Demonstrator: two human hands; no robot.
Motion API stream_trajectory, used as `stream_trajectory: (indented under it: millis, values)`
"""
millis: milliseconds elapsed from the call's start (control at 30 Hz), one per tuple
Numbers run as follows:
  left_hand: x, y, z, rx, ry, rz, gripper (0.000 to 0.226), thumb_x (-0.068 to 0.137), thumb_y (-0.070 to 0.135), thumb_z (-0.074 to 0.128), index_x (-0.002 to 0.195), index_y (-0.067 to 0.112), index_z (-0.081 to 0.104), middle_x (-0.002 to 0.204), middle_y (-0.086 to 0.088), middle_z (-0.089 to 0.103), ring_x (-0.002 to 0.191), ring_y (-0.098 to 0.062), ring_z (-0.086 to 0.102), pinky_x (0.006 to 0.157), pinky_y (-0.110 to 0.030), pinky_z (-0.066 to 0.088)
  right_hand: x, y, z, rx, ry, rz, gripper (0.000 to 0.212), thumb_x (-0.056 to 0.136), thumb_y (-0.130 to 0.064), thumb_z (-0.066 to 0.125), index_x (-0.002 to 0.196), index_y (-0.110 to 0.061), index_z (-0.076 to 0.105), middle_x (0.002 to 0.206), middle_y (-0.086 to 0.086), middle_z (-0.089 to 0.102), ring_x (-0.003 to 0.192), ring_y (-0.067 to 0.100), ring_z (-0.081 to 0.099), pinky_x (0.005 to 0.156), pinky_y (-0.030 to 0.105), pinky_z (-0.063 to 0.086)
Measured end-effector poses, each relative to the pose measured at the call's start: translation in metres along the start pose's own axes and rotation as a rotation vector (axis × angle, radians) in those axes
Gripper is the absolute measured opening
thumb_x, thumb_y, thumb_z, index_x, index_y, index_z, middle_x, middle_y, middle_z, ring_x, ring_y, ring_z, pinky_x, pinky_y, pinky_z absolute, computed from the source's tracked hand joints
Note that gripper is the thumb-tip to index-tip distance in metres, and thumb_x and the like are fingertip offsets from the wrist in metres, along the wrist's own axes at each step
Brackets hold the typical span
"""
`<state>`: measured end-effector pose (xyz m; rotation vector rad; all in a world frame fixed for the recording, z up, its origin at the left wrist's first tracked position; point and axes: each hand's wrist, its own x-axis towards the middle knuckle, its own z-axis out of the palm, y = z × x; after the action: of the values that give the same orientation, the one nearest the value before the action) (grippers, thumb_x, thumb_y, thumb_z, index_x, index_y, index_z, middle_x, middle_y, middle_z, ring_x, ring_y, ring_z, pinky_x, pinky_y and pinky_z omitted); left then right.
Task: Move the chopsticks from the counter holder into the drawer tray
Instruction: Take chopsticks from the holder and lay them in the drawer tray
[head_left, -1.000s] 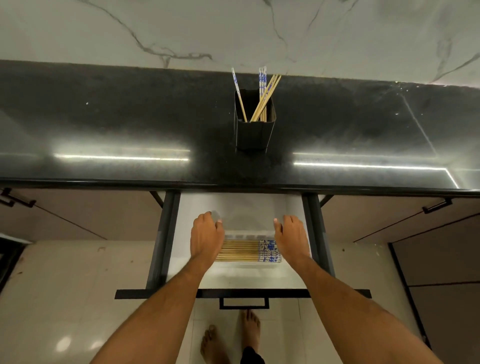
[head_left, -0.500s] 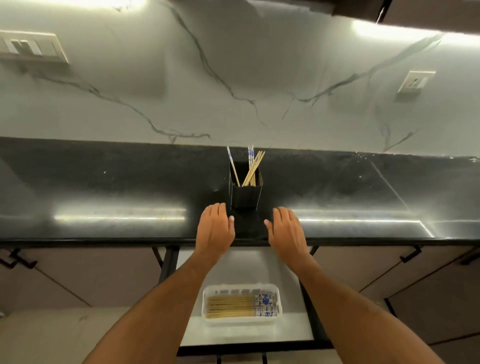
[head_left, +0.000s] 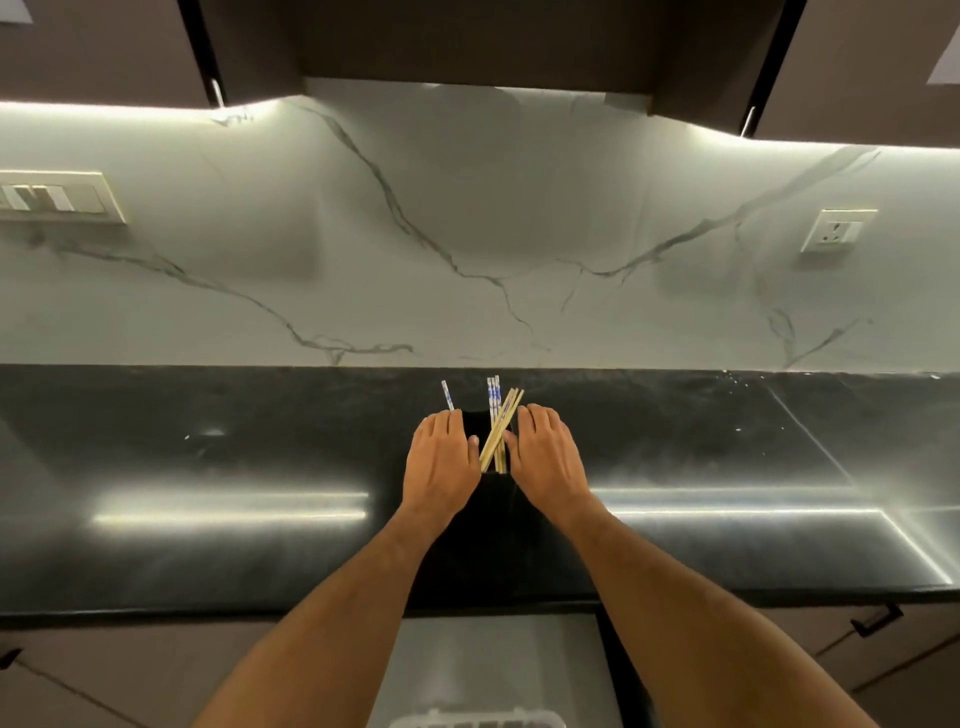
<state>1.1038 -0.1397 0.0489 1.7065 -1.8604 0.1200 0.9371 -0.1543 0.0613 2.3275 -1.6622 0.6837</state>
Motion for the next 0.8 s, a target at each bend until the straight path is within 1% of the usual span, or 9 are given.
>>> stream_trajectory:
  millis: [67, 133, 200, 267, 400, 533, 600, 700, 800]
  values:
    - [0.016, -0.003, 0.01, 0.003, 0.006, -0.013, 0.03, 0.1, 0.031, 0.044, 0.118, 0.012, 0.06, 0.111, -0.002, 0.066, 0.102, -0.016, 0.061, 0.096, -0.033, 0.052, 0.02, 0.008, 0.013, 0.019, -0.018, 0.007, 0.036, 0.106, -0.035, 0.042, 0.128, -0.011, 0.056, 0.122, 0.005, 0.062, 0.108, 0.018, 0.058, 0.094, 0.032, 0.053]
    - [0.029, -0.007, 0.021, 0.002, -0.001, -0.03, 0.033, 0.101, 0.029, 0.047, 0.123, 0.008, 0.06, 0.115, -0.006, 0.067, 0.106, -0.02, 0.062, 0.099, -0.035, 0.052, 0.037, 0.015, 0.025, 0.04, -0.033, 0.015, 0.038, 0.106, -0.035, 0.04, 0.13, -0.01, 0.054, 0.124, 0.007, 0.061, 0.11, 0.019, 0.058, 0.095, 0.032, 0.052]
    - [0.039, -0.012, 0.031, 0.002, -0.024, -0.048, 0.036, 0.102, 0.028, 0.048, 0.128, 0.005, 0.059, 0.119, -0.009, 0.067, 0.111, -0.022, 0.062, 0.102, -0.036, 0.051, 0.05, 0.02, 0.037, 0.065, -0.042, 0.018, 0.039, 0.106, -0.035, 0.04, 0.131, -0.008, 0.054, 0.125, 0.008, 0.061, 0.11, 0.02, 0.058, 0.095, 0.032, 0.053]
    - [0.047, -0.016, 0.042, -0.009, -0.033, -0.074, 0.036, 0.103, 0.027, 0.048, 0.129, 0.004, 0.058, 0.121, -0.01, 0.066, 0.113, -0.023, 0.062, 0.104, -0.036, 0.05, 0.06, 0.025, 0.049, 0.096, -0.038, 0.02, 0.038, 0.106, -0.033, 0.044, 0.131, -0.006, 0.054, 0.124, 0.011, 0.062, 0.109, 0.022, 0.06, 0.093, 0.033, 0.054]
    - [0.06, -0.023, 0.058, -0.036, -0.032, -0.129, 0.033, 0.102, 0.023, 0.051, 0.128, 0.004, 0.059, 0.12, -0.009, 0.067, 0.113, -0.022, 0.062, 0.104, -0.034, 0.049, 0.079, 0.034, 0.07, 0.116, -0.038, 0.024, 0.037, 0.103, -0.027, 0.054, 0.129, -0.001, 0.056, 0.121, 0.015, 0.064, 0.106, 0.027, 0.063, 0.09, 0.034, 0.057]
    - [0.069, -0.033, 0.07, -0.041, -0.039, -0.166, 0.025, 0.1, 0.02, 0.051, 0.12, 0.009, 0.06, 0.112, -0.004, 0.066, 0.106, -0.019, 0.061, 0.1, -0.033, 0.05, 0.091, 0.041, 0.086, 0.147, -0.069, 0.039, 0.037, 0.103, -0.024, 0.054, 0.131, 0.001, 0.053, 0.123, 0.015, 0.062, 0.11, 0.028, 0.062, 0.096, 0.035, 0.055]
    - [0.073, -0.036, 0.074, -0.054, -0.031, -0.197, 0.021, 0.1, 0.018, 0.052, 0.117, 0.011, 0.061, 0.109, -0.003, 0.065, 0.102, -0.017, 0.06, 0.096, -0.031, 0.051, 0.094, 0.042, 0.092, 0.184, -0.064, 0.064, 0.034, 0.103, -0.021, 0.056, 0.127, 0.002, 0.055, 0.119, 0.016, 0.063, 0.106, 0.028, 0.063, 0.095, 0.035, 0.056]
    - [0.079, -0.038, 0.079, -0.102, -0.037, -0.265, 0.016, 0.101, 0.017, 0.052, 0.114, 0.013, 0.06, 0.106, 0.0, 0.063, 0.1, -0.015, 0.059, 0.093, -0.029, 0.051, 0.097, 0.04, 0.097, 0.236, -0.056, 0.095, 0.023, 0.101, -0.014, 0.059, 0.119, 0.0, 0.059, 0.106, 0.014, 0.065, 0.093, 0.026, 0.064, 0.087, 0.035, 0.058]
    - [0.087, -0.037, 0.082, -0.171, -0.057, -0.352, 0.016, 0.103, 0.02, 0.051, 0.115, 0.013, 0.06, 0.106, 0.001, 0.062, 0.102, -0.014, 0.057, 0.092, -0.029, 0.051, 0.098, 0.039, 0.1, 0.268, -0.068, 0.098, 0.019, 0.097, -0.003, 0.06, 0.115, -0.001, 0.061, 0.1, 0.012, 0.066, 0.088, 0.023, 0.064, 0.082, 0.033, 0.058]
